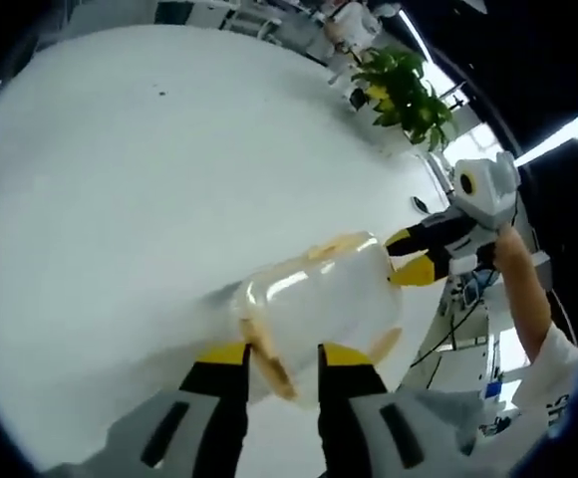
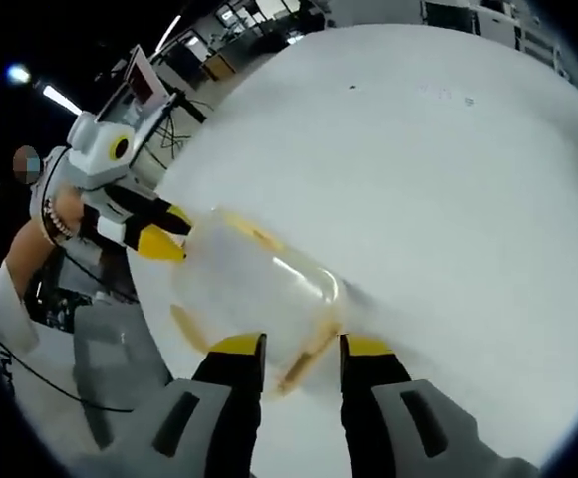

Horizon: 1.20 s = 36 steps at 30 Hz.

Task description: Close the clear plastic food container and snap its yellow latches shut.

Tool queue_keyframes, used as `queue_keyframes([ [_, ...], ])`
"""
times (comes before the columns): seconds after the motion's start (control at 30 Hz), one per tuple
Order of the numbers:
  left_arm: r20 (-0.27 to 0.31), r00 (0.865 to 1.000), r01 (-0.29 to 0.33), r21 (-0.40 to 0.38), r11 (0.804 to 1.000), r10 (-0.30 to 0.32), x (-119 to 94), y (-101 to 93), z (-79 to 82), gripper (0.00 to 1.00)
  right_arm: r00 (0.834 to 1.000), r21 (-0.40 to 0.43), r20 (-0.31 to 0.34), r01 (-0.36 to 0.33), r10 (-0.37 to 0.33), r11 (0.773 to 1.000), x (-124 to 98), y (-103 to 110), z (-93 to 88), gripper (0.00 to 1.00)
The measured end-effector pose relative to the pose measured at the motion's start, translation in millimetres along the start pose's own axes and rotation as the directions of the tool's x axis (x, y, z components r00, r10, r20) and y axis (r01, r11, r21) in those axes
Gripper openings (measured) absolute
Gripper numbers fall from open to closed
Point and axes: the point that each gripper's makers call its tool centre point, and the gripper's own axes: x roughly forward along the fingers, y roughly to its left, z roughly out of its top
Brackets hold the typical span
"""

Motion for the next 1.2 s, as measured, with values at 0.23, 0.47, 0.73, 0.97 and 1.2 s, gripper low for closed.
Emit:
queue_keyframes([
  [0.23, 0.054, 0.997, -0.053, 0.139, 0.989, 0.046, -8.2, -2.5, 16.6, 0.2, 0.999, -0.041, 0.031, 0.02, -0.018, 0.999, -8.7, 2.2, 9.0, 0.28],
  [0.47, 0.104, 0.993, -0.068, 0.218, 0.973, 0.046, -9.2, -13.0, 23.3, 0.16, 0.998, -0.097, 0.059, 0.038, -0.032, 0.995, -12.0, 6.1, 20.2, 0.25],
  [0.73, 0.121, 0.992, -0.062, 0.314, 0.947, 0.025, -3.0, -30.8, 22.2, 0.14, 0.998, -0.138, 0.057, 0.035, -0.027, 0.99, -6.4, 16.3, 23.6, 0.21],
  [0.97, 0.113, 0.994, -0.046, 0.361, 0.932, 0.006, 6.5, -43.9, 17.0, 0.1, 0.998, -0.168, 0.063, 0.024, -0.014, 0.985, 1.1, 25.3, 31.7, 0.17],
  [1.2, 0.141, 0.989, -0.013, 0.364, 0.931, -0.041, 13.5, -58.3, 15.3, 0.08, 0.998, -0.192, 0.067, 0.012, 0.001, 0.981, 10.5, 34.3, 36.5, 0.13],
])
